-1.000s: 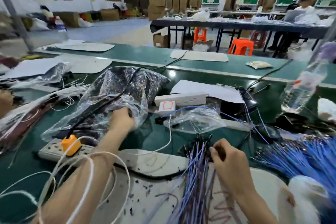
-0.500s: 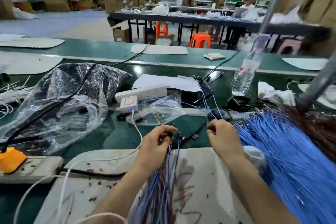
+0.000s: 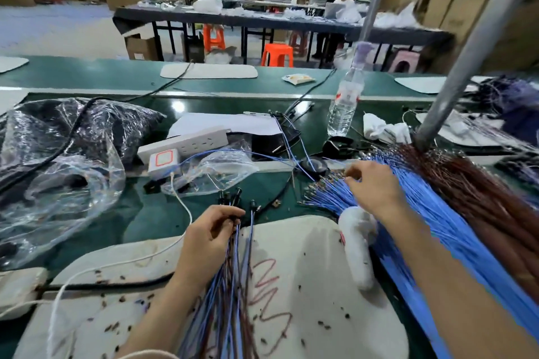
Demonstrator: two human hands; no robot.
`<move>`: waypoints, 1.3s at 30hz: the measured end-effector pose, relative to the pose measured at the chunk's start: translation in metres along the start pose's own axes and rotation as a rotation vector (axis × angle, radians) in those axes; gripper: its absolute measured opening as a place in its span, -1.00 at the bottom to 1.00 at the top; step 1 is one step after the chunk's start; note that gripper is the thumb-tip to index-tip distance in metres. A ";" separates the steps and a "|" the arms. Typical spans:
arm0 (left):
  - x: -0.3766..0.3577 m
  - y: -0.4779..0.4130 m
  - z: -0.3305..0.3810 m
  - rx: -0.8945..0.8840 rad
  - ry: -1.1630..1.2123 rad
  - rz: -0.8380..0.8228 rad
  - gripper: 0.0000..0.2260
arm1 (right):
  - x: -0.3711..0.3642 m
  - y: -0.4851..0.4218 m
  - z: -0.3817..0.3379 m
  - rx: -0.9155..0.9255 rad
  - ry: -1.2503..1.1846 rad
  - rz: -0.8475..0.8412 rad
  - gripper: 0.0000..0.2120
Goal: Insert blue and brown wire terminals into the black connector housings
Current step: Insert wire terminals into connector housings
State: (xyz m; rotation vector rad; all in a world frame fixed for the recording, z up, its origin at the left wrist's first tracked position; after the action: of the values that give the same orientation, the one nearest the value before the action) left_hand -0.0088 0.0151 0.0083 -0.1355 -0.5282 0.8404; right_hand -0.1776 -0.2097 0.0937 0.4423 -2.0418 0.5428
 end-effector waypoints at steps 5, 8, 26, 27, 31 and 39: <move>-0.001 0.002 0.001 -0.052 -0.055 -0.004 -0.59 | 0.026 -0.010 0.035 -0.153 0.085 -0.133 -0.89; -0.001 0.003 0.002 -0.060 -0.062 -0.009 -0.60 | 0.016 -0.007 0.031 -0.163 0.171 -0.271 -0.85; -0.004 0.002 -0.001 -0.033 -0.037 -0.022 -0.70 | 0.008 0.024 0.020 -0.166 0.550 -0.388 -0.81; -0.003 0.002 -0.001 -0.033 -0.038 -0.022 -0.70 | 0.013 0.025 0.019 -0.164 0.515 -0.395 -0.90; -0.004 0.002 0.002 -0.054 -0.051 -0.020 -0.70 | 0.048 0.048 0.024 -0.124 0.305 -0.249 -0.74; -0.007 0.001 0.000 -0.076 -0.100 -0.009 -0.69 | 0.040 0.159 0.057 -0.368 0.509 -0.332 -0.59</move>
State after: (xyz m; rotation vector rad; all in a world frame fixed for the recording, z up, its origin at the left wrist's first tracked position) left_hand -0.0139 0.0104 0.0051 -0.1610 -0.6546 0.8221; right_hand -0.3185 -0.1112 0.0707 0.3638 -1.4925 0.0571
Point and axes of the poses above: each hand's wrist, its own y-axis away from the middle knuckle, its own x-axis out of the back of the hand, z = x × y, the point moved 1 cm from there along -y, towards the middle knuckle, and after that the axes turned 6 degrees about -y, right-handed, at the moved point
